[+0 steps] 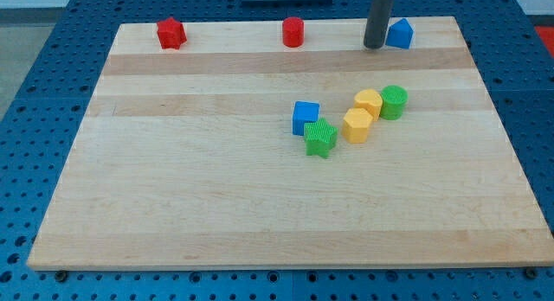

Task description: Point your arm at the blue cube

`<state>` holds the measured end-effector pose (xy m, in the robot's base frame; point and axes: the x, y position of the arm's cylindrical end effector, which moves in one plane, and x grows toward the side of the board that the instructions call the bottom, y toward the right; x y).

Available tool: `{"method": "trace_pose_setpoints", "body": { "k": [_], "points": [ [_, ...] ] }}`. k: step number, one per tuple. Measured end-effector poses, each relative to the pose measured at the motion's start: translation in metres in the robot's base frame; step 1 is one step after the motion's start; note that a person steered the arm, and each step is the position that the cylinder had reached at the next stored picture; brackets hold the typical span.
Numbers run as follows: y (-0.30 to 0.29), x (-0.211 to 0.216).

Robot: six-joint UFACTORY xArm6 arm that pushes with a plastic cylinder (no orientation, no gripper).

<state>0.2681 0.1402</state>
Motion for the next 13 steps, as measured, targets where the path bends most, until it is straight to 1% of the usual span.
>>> {"method": "trace_pose_setpoints", "body": {
  "k": [2, 4, 5, 11, 12, 13],
  "points": [
    [-0.016, 0.058],
    [-0.061, 0.098],
    [-0.073, 0.122],
    [-0.085, 0.231],
    [-0.099, 0.243],
    [-0.120, 0.242]
  ]
}}
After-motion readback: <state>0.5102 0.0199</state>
